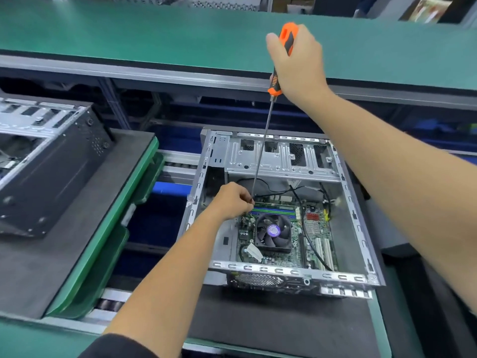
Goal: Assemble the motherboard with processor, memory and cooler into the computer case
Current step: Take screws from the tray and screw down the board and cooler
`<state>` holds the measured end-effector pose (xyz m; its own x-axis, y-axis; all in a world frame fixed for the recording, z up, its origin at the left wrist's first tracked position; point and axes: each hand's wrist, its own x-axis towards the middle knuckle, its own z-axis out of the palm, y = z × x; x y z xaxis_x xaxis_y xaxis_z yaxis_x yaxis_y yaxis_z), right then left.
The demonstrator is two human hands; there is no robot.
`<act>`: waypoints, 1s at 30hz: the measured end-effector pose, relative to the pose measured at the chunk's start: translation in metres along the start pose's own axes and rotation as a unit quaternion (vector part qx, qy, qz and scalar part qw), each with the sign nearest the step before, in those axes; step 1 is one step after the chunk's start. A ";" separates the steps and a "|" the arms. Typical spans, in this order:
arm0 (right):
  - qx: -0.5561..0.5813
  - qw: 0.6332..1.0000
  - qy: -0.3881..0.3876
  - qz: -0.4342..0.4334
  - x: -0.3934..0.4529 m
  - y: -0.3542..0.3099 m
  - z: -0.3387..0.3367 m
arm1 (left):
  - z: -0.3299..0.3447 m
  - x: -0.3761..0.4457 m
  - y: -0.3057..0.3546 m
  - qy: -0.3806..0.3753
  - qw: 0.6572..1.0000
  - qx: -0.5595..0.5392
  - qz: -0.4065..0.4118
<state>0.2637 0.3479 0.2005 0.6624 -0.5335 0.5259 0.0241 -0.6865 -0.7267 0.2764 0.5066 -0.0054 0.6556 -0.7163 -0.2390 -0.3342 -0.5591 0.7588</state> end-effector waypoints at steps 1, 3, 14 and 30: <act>-0.001 1.000 -0.003 0.001 -0.001 0.000 0.000 | 0.001 0.001 0.000 -0.004 1.000 0.002 0.004; -0.002 1.000 -0.007 0.008 -0.003 0.002 -0.002 | 0.002 0.003 -0.001 -0.015 1.000 0.002 0.008; 0.011 1.000 0.000 0.022 -0.007 0.007 -0.021 | 0.008 0.008 -0.002 -0.035 0.999 0.004 0.021; 0.004 1.000 0.016 0.024 -0.006 0.005 -0.024 | 0.008 0.012 -0.004 0.056 0.998 0.004 0.000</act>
<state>0.2418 0.3358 0.2045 0.6383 -0.5819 0.5038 -0.0020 -0.6558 -0.7549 0.2804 0.4966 -0.0166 0.7272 -0.6653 -0.1693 -0.3389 -0.5624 0.7543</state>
